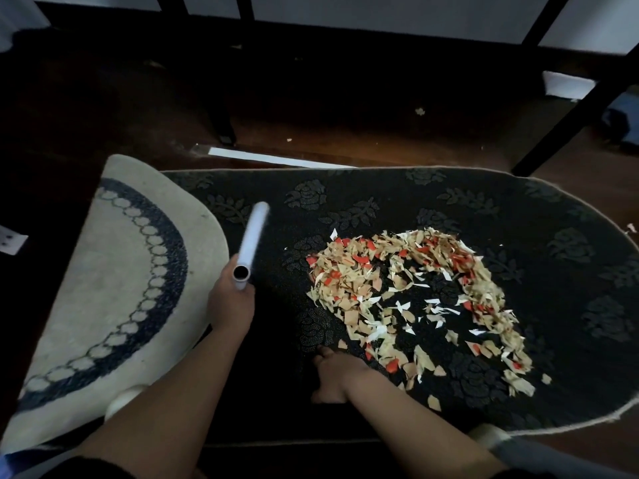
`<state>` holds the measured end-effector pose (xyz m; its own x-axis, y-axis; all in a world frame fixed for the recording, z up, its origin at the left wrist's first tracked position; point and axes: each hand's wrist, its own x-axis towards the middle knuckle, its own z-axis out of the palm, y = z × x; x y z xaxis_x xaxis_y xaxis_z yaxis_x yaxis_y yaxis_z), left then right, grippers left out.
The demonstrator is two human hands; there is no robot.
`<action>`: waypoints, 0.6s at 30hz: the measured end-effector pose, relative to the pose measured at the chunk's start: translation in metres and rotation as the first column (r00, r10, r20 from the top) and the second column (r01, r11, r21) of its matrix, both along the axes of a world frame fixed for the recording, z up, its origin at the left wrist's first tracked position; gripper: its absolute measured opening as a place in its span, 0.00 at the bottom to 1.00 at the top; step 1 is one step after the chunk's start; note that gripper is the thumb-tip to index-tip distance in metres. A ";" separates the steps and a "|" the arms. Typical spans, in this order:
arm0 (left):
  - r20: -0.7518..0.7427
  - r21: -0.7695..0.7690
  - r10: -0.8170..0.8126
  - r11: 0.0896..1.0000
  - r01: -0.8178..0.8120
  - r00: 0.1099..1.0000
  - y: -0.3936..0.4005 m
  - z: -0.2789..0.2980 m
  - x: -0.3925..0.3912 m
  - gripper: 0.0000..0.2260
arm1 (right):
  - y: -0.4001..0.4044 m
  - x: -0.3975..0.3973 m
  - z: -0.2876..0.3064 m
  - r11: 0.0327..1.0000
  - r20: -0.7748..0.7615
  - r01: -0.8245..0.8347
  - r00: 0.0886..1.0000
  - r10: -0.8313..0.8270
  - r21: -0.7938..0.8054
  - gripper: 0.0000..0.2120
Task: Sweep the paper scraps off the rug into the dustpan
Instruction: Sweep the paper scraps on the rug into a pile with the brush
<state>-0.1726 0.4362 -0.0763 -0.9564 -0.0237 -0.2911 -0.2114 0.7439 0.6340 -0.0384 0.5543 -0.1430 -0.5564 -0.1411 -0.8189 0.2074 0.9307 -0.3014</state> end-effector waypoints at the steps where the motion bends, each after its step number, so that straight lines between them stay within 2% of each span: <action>1: 0.037 0.000 0.020 1.000 -0.020 0.999 -0.001 -0.002 0.000 0.21 | 0.000 0.000 0.000 1.000 0.001 -0.002 1.000 0.002 -0.003 0.38; 5: 0.167 0.073 -0.063 0.996 0.051 0.984 0.007 -0.012 0.015 0.16 | 0.001 -0.003 0.004 1.000 0.001 -0.002 1.000 0.002 -0.001 0.37; 10: 0.182 0.130 -0.113 0.987 0.090 0.977 0.008 -0.010 0.021 0.15 | 0.000 -0.003 0.006 1.000 0.003 -0.001 1.000 0.001 0.016 0.36; 14: 0.076 0.110 -0.124 0.987 0.115 0.989 -0.001 -0.004 0.015 0.18 | -0.002 -0.003 0.009 1.000 0.009 -0.022 1.000 0.022 0.021 0.37; 18: 0.004 0.023 0.016 1.000 -0.016 1.000 -0.008 0.000 0.014 0.21 | -0.001 -0.003 0.011 0.999 0.006 -0.034 0.999 0.034 0.017 0.37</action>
